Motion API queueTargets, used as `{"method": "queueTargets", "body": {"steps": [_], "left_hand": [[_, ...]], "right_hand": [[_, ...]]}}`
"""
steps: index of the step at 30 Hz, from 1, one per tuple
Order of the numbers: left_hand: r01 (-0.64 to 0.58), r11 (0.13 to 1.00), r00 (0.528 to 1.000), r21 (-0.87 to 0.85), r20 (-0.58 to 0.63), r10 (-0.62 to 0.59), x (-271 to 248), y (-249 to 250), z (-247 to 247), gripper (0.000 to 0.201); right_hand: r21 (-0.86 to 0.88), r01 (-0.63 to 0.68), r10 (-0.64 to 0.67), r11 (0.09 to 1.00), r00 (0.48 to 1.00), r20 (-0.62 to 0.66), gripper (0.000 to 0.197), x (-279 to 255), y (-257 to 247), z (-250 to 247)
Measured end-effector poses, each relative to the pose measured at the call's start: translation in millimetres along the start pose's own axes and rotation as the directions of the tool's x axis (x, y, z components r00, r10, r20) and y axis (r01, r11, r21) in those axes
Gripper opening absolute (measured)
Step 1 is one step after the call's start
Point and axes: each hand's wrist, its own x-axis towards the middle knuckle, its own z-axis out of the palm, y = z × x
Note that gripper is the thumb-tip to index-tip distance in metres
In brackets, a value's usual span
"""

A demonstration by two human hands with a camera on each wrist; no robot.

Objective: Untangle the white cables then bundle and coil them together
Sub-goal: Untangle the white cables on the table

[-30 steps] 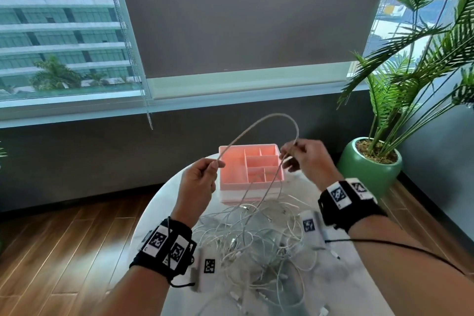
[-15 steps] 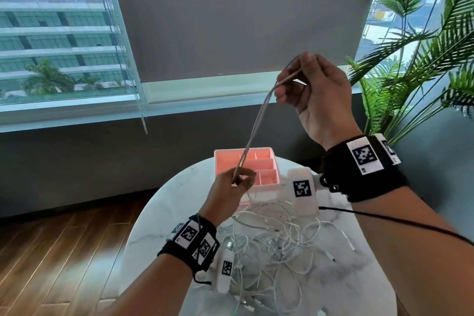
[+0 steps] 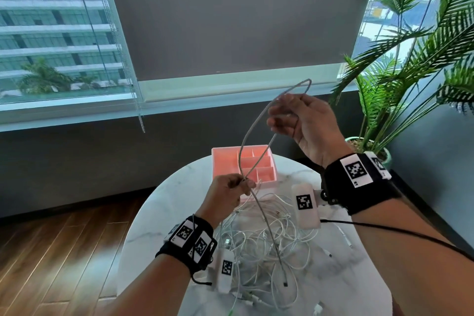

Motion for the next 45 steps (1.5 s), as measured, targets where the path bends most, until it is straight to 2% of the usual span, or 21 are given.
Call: {"method": "queueTargets", "body": {"steps": [2, 4, 7, 10, 15, 17, 19, 21, 23, 26, 29, 31, 32, 33, 35, 36, 37, 39, 41, 42, 45], "left_hand": [[0.024, 1.000, 1.000, -0.008, -0.018, -0.024, 0.2, 0.2, -1.2, 0.025], [0.045, 0.999, 0.998, -0.019, -0.033, -0.046, 0.0, 1.5, -2.7, 0.023], [0.059, 0.998, 0.997, -0.013, -0.058, -0.059, 0.1, 1.3, -5.1, 0.023], [0.082, 0.996, 0.995, -0.035, -0.048, -0.084, -3.7, -0.9, -4.7, 0.023], [0.142, 0.989, 0.990, -0.051, 0.014, -0.142, -11.5, -11.5, -6.9, 0.028], [0.182, 0.981, 0.983, -0.069, 0.027, -0.181, -13.1, -15.4, -10.2, 0.029], [0.236, 0.962, 0.972, -0.137, 0.045, -0.232, -15.3, -18.7, -15.0, 0.026], [0.285, 0.933, 0.959, -0.222, 0.066, -0.277, -17.9, -22.0, -20.5, 0.026], [0.312, 0.912, 0.950, -0.268, 0.079, -0.302, -20.7, -24.8, -26.0, 0.027], [0.318, 0.905, 0.948, -0.284, 0.105, -0.300, -25.2, -27.1, -30.4, 0.027], [0.321, 0.908, 0.946, -0.271, 0.146, -0.291, -28.8, -25.4, -31.3, 0.029], [0.313, 0.920, 0.944, -0.235, 0.184, -0.274, -30.1, -23.5, -29.0, 0.030], [0.309, 0.926, 0.942, -0.218, 0.207, -0.265, -30.3, -22.4, -26.8, 0.030], [0.303, 0.931, 0.939, -0.204, 0.229, -0.256, -30.5, -21.0, -23.7, 0.030], [0.289, 0.940, 0.935, -0.179, 0.264, -0.237, -30.0, -17.4, -15.5, 0.030], [0.280, 0.945, 0.933, -0.167, 0.279, -0.227, -30.0, -15.2, -11.5, 0.030], [0.270, 0.950, 0.932, -0.157, 0.290, -0.217, -29.8, -12.7, -7.5, 0.029], [0.253, 0.958, 0.935, -0.137, 0.288, -0.206, -29.0, -9.8, -2.8, 0.028], [0.242, 0.964, 0.945, -0.112, 0.253, -0.208, -29.1, -10.7, -4.5, 0.028], [0.236, 0.966, 0.951, -0.102, 0.227, -0.209, -30.3, -12.6, -7.9, 0.028], [0.213, 0.975, 0.967, -0.068, 0.159, -0.200, -37.9, -22.5, -23.6, 0.027]], "right_hand": [[-0.174, -0.108, 0.113, 0.979, 0.993, 0.020, 0.025, -4.7, 23.1, -9.1], [-0.366, -0.165, 0.215, 0.916, 0.971, 0.101, 0.032, -14.6, 53.6, -16.0], [-0.561, -0.224, 0.393, 0.797, 0.897, 0.200, 0.051, -35.1, 101.0, -20.0], [-0.592, -0.228, 0.435, 0.773, 0.869, 0.234, 0.049, -53.8, 131.5, -17.6], [-0.498, -0.238, 0.388, 0.834, 0.894, 0.223, 0.033, -62.5, 149.3, -15.6], [-0.504, -0.215, 0.359, 0.837, 0.910, 0.207, 0.021, -58.9, 147.4, -18.2], [-0.534, -0.184, 0.300, 0.825, 0.944, 0.137, 0.013, -51.8, 143.3, -27.0], [-0.572, -0.151, 0.206, 0.806, 0.978, 0.033, 0.017, -41.4, 139.2, -44.1], [-0.619, -0.156, 0.116, 0.769, 0.988, -0.104, 0.023, -30.7, 134.4, -66.3], [-0.694, -0.219, -0.015, 0.685, 0.949, -0.314, 0.024, -19.3, 126.6, -108.9], [-0.734, -0.364, -0.078, 0.573, 0.868, -0.491, 0.024, -13.5, 118.4, -149.9], [-0.769, -0.438, -0.091, 0.465, 0.841, -0.533, 0.028, -13.9, 118.4, -160.5], [-0.796, -0.406, -0.114, 0.449, 0.857, -0.502, 0.031, -14.9, 119.2, -156.6], [-0.825, -0.326, -0.130, 0.461, 0.895, -0.427, 0.034, -17.0, 118.8, -145.0], [-0.858, -0.073, -0.118, 0.508, 0.981, -0.153, 0.038, -24.5, 116.8, -111.4], [-0.841, 0.037, -0.064, 0.540, 0.998, 0.003, 0.041, -30.4, 114.3, -90.5], [-0.821, 0.114, 0.017, 0.560, 0.989, 0.149, 0.042, -37.1, 112.0, -69.3], [-0.812, 0.232, 0.159, 0.536, 0.917, 0.366, 0.038, -46.1, 111.0, -36.1], [-0.804, 0.275, 0.232, 0.528, 0.864, 0.448, 0.024, -47.1, 113.4, -19.5], [-0.793, 0.269, 0.240, 0.546, 0.857, 0.456, 0.020, -45.7, 114.3, -17.3], [-0.786, 0.188, 0.208, 0.589, 0.905, 0.372, 0.022, -37.7, 115.2, -29.0]]}}
